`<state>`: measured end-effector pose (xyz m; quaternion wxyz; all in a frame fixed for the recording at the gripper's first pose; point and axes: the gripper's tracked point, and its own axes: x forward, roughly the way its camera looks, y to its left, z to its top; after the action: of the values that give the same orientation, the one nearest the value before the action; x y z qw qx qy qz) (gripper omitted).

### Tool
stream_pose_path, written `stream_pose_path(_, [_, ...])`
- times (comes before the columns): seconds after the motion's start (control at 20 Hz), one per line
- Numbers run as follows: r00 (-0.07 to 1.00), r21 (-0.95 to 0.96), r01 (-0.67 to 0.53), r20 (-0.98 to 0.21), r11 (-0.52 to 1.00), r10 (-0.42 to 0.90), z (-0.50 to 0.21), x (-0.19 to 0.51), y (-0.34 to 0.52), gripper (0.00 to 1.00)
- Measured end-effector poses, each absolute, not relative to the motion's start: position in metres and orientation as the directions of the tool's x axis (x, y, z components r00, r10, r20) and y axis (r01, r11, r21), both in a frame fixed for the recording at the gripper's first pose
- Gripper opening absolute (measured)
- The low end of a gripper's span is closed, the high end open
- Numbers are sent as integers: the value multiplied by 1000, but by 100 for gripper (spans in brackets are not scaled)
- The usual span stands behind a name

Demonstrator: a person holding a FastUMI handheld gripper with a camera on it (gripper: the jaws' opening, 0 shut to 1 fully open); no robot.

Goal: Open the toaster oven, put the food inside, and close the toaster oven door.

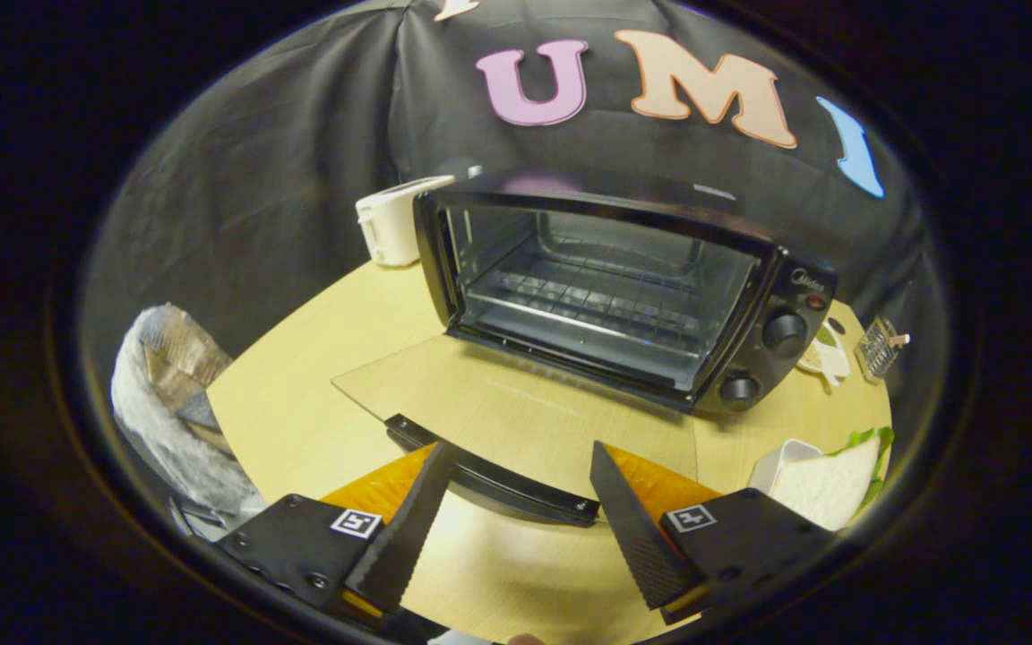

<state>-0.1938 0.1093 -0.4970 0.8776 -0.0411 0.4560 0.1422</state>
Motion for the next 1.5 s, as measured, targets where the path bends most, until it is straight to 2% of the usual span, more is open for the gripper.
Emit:
stream_pose_path(0.2, [508, 22, -369, -832, 929, 221, -520, -210, 112, 100])
stream_pose_path(0.3, [465, 49, -370, -855, 928, 230, -533, -221, 112, 100])
stream_pose_path(0.5, [490, 66, -373, -833, 925, 257, -518, -213, 114, 100])
stream_pose_path(0.6, [550, 65, -354, -793, 933, 264, -494, -198, 115, 100])
stream_pose_path(0.85, [745, 29, -319, -610, 947, 269, -397, -139, 110, 100])
stream_pose_path(1.1, [916, 22, -220, -339, 975, 214, -258, -75, 82, 100])
stream_pose_path(1.25, [966, 47, -162, -196, 986, 169, -186, -50, 57, 100])
stream_pose_path(1.5, [994, 58, -67, -88, 996, 72, -127, -34, -1, 100])
